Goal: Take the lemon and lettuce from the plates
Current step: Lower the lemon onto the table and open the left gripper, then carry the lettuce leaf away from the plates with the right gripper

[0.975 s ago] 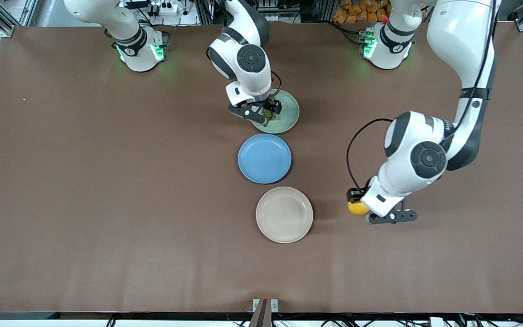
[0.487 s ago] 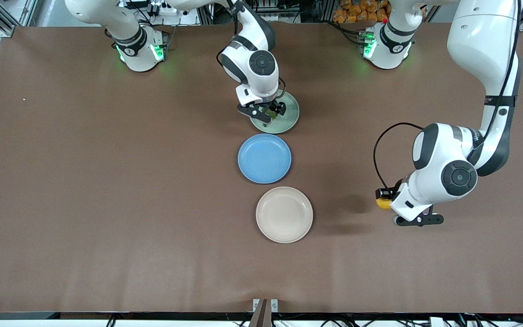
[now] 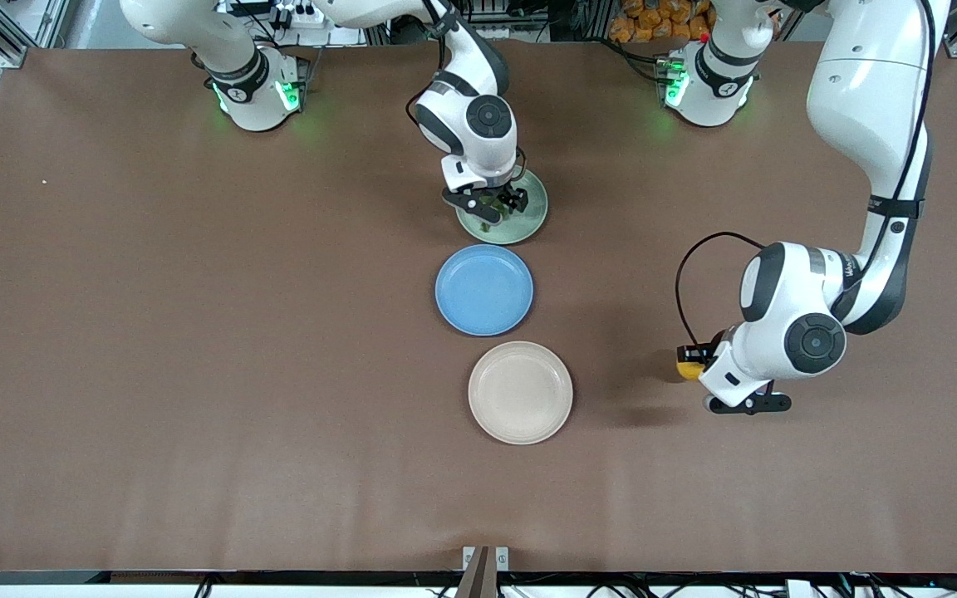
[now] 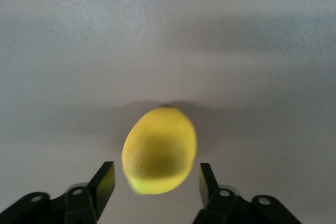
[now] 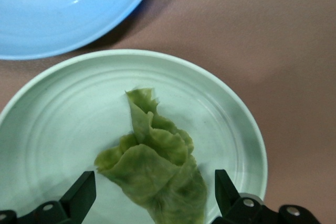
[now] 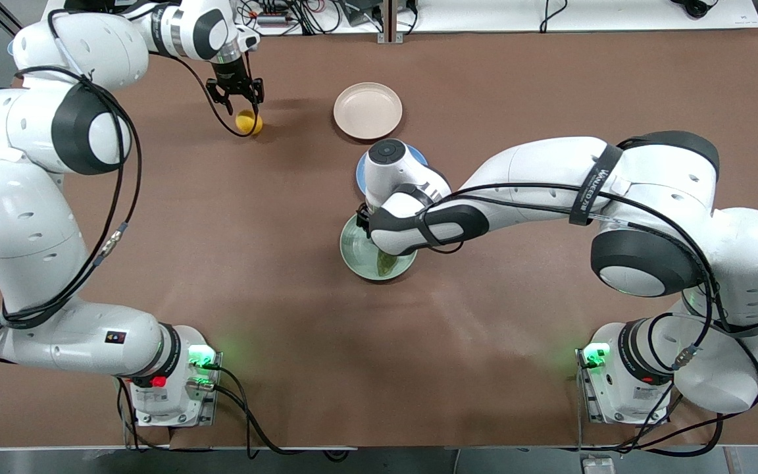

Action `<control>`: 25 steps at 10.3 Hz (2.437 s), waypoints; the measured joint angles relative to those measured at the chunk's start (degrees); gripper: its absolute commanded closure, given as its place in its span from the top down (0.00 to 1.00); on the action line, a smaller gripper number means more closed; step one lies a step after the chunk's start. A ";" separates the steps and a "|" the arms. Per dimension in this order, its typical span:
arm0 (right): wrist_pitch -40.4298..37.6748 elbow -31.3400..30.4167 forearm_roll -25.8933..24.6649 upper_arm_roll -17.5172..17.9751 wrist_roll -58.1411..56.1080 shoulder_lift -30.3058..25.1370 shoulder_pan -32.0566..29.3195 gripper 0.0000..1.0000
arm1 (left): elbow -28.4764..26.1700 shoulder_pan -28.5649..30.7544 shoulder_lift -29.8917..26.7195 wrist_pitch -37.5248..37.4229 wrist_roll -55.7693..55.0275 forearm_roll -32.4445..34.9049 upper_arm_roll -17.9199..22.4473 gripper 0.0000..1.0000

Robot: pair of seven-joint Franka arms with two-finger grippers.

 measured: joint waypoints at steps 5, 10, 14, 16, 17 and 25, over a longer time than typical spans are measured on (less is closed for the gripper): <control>0.89 0.22 0.00 -0.42 0.72 0.87 0.29 0.13 | 0.77 1.70 -1.65 -0.04 -4.52 -0.37 0.00 1.00; -4.08 2.00 0.00 -1.04 1.25 0.74 -0.24 0.00 | -15.28 2.99 -10.55 13.76 -5.95 -0.54 -0.13 1.00; -18.35 7.02 0.00 -1.42 -1.40 -2.32 -4.99 0.00 | -26.04 4.27 -21.42 15.53 -5.95 -0.55 -0.11 1.00; -27.02 9.15 0.00 -1.42 -3.27 -5.98 -8.48 0.00 | -30.40 4.60 -25.46 16.95 -5.95 -0.55 -0.11 1.00; -31.17 10.23 0.00 -1.42 -3.41 -7.37 -9.89 0.00 | -32.56 4.62 -27.19 17.76 -5.95 -0.55 -0.11 1.00; -66.29 23.63 2.84 -1.53 -9.25 -9.04 -28.15 0.00 | -38.06 4.54 -34.99 19.59 -3.81 -0.55 -0.76 1.00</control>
